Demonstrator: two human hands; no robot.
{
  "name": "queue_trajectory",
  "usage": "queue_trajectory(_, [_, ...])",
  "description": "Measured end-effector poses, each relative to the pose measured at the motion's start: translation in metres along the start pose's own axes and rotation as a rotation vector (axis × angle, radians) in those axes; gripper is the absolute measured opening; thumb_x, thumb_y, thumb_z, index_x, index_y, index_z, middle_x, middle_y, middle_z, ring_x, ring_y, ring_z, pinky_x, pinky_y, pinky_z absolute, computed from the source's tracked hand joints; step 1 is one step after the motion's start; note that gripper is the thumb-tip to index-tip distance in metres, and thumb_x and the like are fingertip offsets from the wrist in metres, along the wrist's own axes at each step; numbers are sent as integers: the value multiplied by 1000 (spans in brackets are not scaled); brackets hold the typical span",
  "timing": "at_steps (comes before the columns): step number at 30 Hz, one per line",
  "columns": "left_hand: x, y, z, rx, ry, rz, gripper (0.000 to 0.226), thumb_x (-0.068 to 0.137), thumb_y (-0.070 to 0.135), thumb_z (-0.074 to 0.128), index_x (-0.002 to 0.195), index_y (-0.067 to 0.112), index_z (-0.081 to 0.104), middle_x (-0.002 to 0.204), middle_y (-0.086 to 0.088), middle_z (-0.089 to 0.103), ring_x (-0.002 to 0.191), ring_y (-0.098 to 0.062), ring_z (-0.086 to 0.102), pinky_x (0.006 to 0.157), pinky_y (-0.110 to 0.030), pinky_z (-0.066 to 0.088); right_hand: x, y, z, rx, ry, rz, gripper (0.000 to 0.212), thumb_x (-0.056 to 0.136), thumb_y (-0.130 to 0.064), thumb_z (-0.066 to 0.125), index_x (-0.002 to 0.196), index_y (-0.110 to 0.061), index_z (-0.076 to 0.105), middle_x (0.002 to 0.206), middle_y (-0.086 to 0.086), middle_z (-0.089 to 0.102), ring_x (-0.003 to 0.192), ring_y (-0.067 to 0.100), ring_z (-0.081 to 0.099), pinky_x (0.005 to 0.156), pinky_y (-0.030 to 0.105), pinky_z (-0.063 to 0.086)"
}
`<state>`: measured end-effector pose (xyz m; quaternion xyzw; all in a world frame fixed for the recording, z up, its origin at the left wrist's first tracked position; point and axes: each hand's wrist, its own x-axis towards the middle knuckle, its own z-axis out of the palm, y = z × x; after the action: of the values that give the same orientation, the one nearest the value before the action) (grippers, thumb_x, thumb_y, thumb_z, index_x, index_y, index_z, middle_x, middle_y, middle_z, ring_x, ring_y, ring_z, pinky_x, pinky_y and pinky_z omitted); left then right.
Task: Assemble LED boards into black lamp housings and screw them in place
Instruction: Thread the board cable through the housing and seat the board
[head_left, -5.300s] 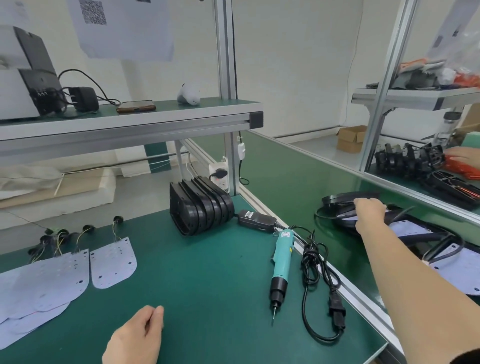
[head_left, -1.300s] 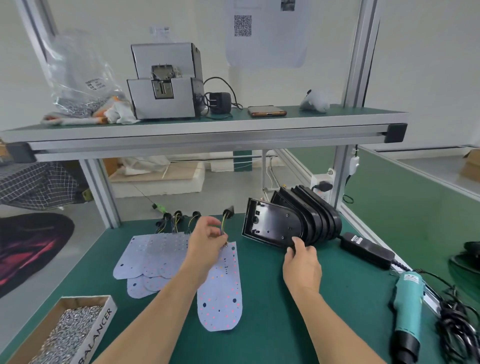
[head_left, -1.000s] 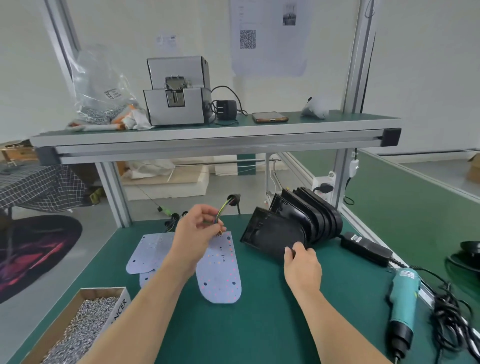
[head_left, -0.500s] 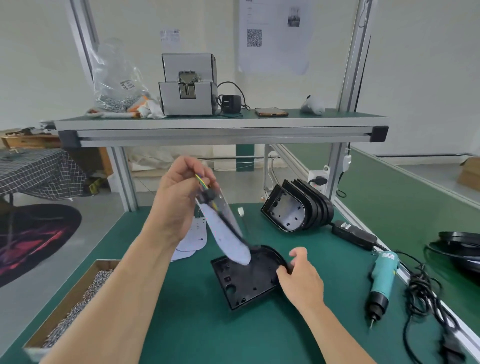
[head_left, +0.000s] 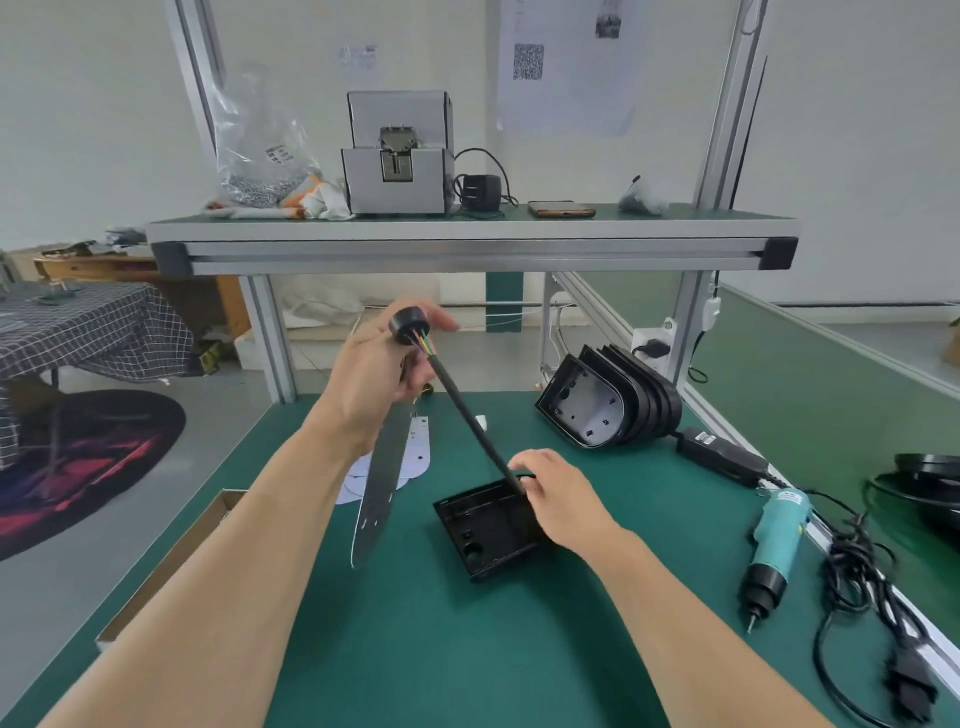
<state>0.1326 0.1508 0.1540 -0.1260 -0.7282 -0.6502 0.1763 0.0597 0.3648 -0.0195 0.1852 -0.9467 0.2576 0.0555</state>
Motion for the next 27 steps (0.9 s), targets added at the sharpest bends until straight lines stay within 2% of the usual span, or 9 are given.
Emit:
queue_trajectory(3, [-3,-7,1,29,-36,-35,35,103,14,34,98,13,68,64,-12,41,49,-13,33,47,-22,28,7,-9,-2,14,-155,-46,74,97,2,41,157,-38,23,155,-11,28,119,23,51,101,36,43])
queue_trajectory(5, [-2,-4,8,62,-98,-4,35,102,15,35,93,15,68,66,-14,42,50,-12,34,47,-17,32,14,-20,6,77,-209,-66,66,98,5,44,157,-19,30,159,6,31,129,33,48,105,39,43])
queue_trajectory(7, [1,1,13,106,-157,24,34,102,15,36,91,14,68,66,-14,43,51,-12,34,48,-17,32,21,-25,7,121,-185,12,43,99,7,45,141,1,52,144,25,49,130,41,48,108,43,43])
queue_trajectory(10, [12,-3,10,260,-196,7,33,103,15,40,85,6,66,53,-2,41,47,-10,33,49,-20,32,25,-30,0,544,17,123,30,98,3,50,116,-5,72,108,17,67,98,31,62,90,38,48])
queue_trajectory(13, [25,-33,1,500,-212,-90,36,101,22,52,83,-7,61,55,5,44,54,-13,39,59,-27,39,25,-43,-30,1156,245,179,23,97,3,57,87,-5,76,80,12,63,73,23,56,70,27,51])
queue_trajectory(17, [35,-86,-6,885,-233,-208,23,91,19,56,74,6,64,70,-10,63,66,-27,56,70,-35,52,18,-54,-85,909,664,12,22,107,-19,47,92,-15,63,66,4,70,58,18,68,52,23,53])
queue_trajectory(19, [36,-109,-3,1057,-302,-287,24,90,21,56,68,10,57,72,-10,66,67,-26,58,67,-34,51,12,-55,-104,877,721,-52,29,107,-33,44,88,-18,60,62,3,68,48,16,62,45,22,46])
queue_trajectory(23, [32,-147,9,1182,-463,-466,32,90,34,61,70,11,50,69,-4,53,67,-22,50,69,-33,46,0,-55,-107,845,634,-13,40,105,-41,42,76,-18,58,49,4,60,37,15,45,40,21,37])
queue_trajectory(27, [23,-165,20,1169,-481,-558,47,89,42,67,65,13,38,63,-1,41,56,-16,38,54,-29,32,-6,-46,-83,893,510,120,43,106,-40,44,75,-14,56,47,4,57,38,16,42,40,22,36])
